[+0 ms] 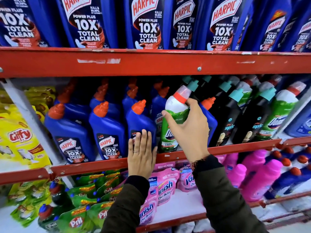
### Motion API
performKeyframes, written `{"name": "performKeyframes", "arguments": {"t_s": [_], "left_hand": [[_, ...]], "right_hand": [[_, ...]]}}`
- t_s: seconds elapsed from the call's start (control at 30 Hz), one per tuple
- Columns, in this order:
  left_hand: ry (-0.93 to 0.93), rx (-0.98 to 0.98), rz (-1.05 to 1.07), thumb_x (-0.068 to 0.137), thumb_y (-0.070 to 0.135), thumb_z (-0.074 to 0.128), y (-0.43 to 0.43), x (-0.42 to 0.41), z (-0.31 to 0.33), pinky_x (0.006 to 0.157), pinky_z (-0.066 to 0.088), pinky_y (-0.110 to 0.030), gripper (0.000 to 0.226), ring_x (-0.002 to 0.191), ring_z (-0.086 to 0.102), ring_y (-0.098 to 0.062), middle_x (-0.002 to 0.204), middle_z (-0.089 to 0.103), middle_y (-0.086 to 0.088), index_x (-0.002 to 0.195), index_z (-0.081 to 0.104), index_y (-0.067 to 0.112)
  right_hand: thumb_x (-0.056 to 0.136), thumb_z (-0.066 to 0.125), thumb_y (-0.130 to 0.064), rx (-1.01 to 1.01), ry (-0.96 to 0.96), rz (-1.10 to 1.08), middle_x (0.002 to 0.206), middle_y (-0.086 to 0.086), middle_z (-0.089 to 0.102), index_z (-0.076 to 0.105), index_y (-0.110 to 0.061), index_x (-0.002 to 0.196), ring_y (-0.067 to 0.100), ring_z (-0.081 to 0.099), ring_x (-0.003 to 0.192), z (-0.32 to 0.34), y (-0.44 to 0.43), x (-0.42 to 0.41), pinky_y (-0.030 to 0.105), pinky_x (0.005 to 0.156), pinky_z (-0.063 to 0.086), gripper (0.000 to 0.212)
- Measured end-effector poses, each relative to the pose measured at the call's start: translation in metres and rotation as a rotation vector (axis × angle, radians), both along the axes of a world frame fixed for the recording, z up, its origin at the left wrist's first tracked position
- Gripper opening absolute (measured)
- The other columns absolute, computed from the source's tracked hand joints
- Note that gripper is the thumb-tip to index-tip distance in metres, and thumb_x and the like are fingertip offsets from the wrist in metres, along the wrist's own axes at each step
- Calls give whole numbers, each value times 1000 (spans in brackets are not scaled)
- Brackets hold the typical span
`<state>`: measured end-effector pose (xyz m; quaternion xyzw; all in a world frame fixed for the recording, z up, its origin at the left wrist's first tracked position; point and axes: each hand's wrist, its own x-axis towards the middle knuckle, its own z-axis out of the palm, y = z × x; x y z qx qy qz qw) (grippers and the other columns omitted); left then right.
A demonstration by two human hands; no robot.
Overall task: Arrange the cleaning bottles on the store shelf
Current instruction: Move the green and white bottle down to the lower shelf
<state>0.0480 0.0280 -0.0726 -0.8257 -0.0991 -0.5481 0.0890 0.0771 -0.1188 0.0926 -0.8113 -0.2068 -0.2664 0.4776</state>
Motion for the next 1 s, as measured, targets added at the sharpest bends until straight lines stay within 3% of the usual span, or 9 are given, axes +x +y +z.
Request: {"name": "performKeyframes", "arguments": {"t_s": [0.13,0.3,0.37,0.43,0.53,0.57,0.77,0.9,1.0], "left_hand": [[-11,3,1,102,31,41,0,0,1,131,-1,-45,80,160,-11,-24,171,-14,-11,163,-3,5],[-27,-9,-11,99,29,47,-1,1,-1,131,-2,-45,84,160,-9,-24,171,-12,-10,164,-1,6],[-25,-5,-5,99,29,48,-1,1,-1,131,-2,-46,85,160,-10,-24,171,-13,-10,163,-2,6],[-20,-4,2,99,29,48,-1,1,0,131,-3,-45,85,160,-11,-24,171,-14,-10,163,-3,6],[-4,-19,1,100,29,49,-1,1,1,130,-5,-45,86,159,-14,-23,171,-17,-9,163,-4,6],[2,-16,9,100,29,48,-1,0,1,130,-6,-45,86,159,-15,-23,170,-18,-9,163,-6,6],[41,-22,55,103,31,46,-3,-1,-1,130,-9,-46,85,158,-21,-23,169,-24,-9,162,-11,7],[42,-27,44,103,31,45,-3,-1,-1,130,-9,-45,85,158,-22,-22,169,-25,-7,162,-12,7],[46,-34,46,104,31,45,-3,-1,-1,130,-10,-45,85,157,-22,-22,168,-27,-7,162,-13,8]], "right_hand": [[86,82,-55,135,-82,29,122,-7,73,62,-20,135,14,71,111,9,-15,-10,38,93,58,63],[81,82,-63,149,-78,64,106,-12,76,66,-29,124,11,75,94,11,-36,-18,42,80,63,57],[77,80,-68,107,-34,68,103,-12,76,66,-31,119,12,75,92,-3,-43,-21,34,83,61,58],[75,79,-70,34,-9,56,100,-12,75,64,-30,113,12,73,89,-28,-50,-22,24,85,58,58],[73,78,-70,-73,88,83,96,-11,72,59,-27,107,14,71,83,-80,-58,-22,41,73,60,59],[72,78,-70,-104,133,101,96,-11,71,58,-27,106,12,69,84,-99,-60,-22,41,73,60,59],[71,86,-53,-304,366,149,92,-8,59,42,-35,98,16,59,79,-204,-69,-24,27,59,39,55],[74,92,-43,-297,422,199,99,0,56,48,-20,102,26,65,89,-237,-67,-25,41,71,56,57],[76,91,-46,-330,457,214,105,0,56,52,-16,111,21,64,95,-245,-68,-24,39,81,61,61]]}}
